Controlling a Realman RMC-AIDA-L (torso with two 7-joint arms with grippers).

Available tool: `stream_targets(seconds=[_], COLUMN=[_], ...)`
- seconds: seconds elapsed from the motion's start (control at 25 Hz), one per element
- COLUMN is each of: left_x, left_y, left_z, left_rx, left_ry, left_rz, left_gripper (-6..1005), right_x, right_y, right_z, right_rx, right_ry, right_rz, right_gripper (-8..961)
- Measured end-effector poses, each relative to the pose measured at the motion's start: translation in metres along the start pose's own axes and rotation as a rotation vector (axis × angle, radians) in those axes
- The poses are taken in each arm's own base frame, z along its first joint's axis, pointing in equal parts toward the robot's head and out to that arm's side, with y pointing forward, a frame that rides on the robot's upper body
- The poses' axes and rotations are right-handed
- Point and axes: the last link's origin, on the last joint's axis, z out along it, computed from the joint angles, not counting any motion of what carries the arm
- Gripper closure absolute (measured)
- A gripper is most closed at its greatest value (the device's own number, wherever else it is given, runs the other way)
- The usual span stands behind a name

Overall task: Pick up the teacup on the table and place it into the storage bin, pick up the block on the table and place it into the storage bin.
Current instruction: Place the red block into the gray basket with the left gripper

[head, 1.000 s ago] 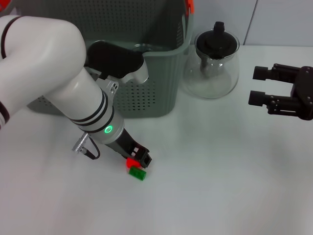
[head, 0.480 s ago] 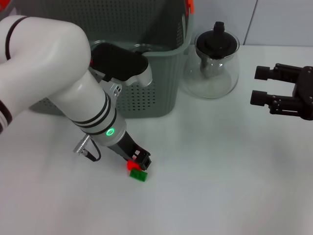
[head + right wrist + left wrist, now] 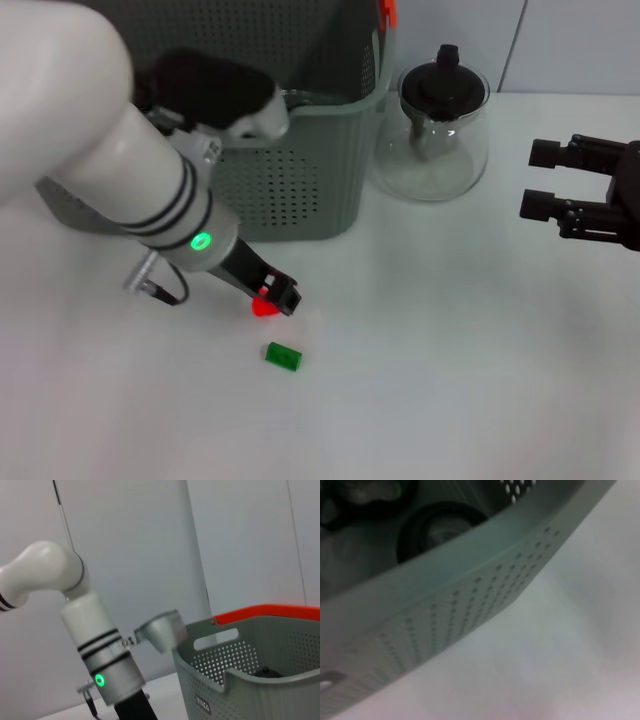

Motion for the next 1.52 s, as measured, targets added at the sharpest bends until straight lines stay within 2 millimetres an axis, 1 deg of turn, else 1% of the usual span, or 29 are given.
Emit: stream_targets(seconds=[0.12, 0.24, 0.32, 0.36, 0.44, 0.52, 0.56, 0.64, 0.68, 0.76, 0.84, 0.96, 1.08, 1.16, 1.28, 1.4, 1.52], left_x=[-0.004, -0.010, -0.013, -0.013, -0.011, -0.008, -0.004, 0.006, 0.012, 0.029, 0.046, 0.070, 0.086, 0.095, 0.105, 0.109, 0.112], left_y=[-0.003, 0.000, -0.002, -0.002, -0.011, -0.022, -0.030, -0.046, -0.053, -0.071, -0.089, -0.112, -0.130, -0.136, -0.140, -0.138, -0.134], left_z=[-0.020, -0.048, -0.072, -0.080, -0.112, -0.131, -0.141, -0.152, -0.154, -0.154, -0.148, -0.130, -0.103, -0.091, -0.075, -0.063, -0.059], left_rx=[-0.041, -0.207, -0.363, -0.414, -0.565, -0.622, -0.639, -0.610, -0.576, -0.468, -0.354, -0.191, -0.062, 0.000, 0.079, 0.138, 0.166], left_ry=[0.025, 0.069, 0.135, 0.166, 0.314, 0.424, 0.493, 0.588, 0.618, 0.675, 0.686, 0.650, 0.580, 0.557, 0.530, 0.508, 0.512], left_rz=[-0.010, 0.002, 0.006, 0.010, 0.018, 0.019, 0.018, 0.002, -0.005, -0.032, -0.063, -0.126, -0.190, -0.207, -0.214, -0.206, -0.200], left_gripper=[581, 581, 581, 581, 581, 581, 581, 582, 582, 582, 582, 582, 582, 581, 581, 573, 550], right_x=[0.000, 0.001, 0.001, 0.001, 0.002, 0.002, 0.002, 0.002, 0.002, 0.002, 0.002, 0.001, -0.001, -0.002, -0.003, -0.003, -0.003], right_y=[0.000, 0.000, 0.000, 0.000, 0.000, 0.000, 0.000, 0.000, 0.000, 0.000, 0.000, -0.001, -0.002, -0.003, -0.004, -0.005, -0.005], right_z=[-0.001, -0.003, -0.003, -0.003, -0.004, -0.005, -0.005, -0.006, -0.006, -0.006, -0.006, -0.003, 0.001, 0.003, 0.005, 0.006, 0.006], right_rx=[0.003, 0.006, 0.007, 0.008, 0.012, 0.016, 0.017, 0.020, 0.021, 0.023, 0.022, 0.021, 0.017, 0.016, 0.016, 0.017, 0.018], right_ry=[-0.001, -0.002, -0.002, -0.002, -0.005, -0.008, -0.009, -0.014, -0.015, -0.018, -0.019, -0.020, -0.019, -0.019, -0.017, -0.017, -0.017], right_rz=[0.001, 0.002, 0.004, 0.006, 0.011, 0.014, 0.017, 0.021, 0.023, 0.025, 0.026, 0.028, 0.029, 0.026, 0.024, 0.023, 0.023], right_gripper=[162, 162, 162, 162, 162, 162, 162, 162, 162, 162, 163, 163, 163, 163, 163, 163, 163])
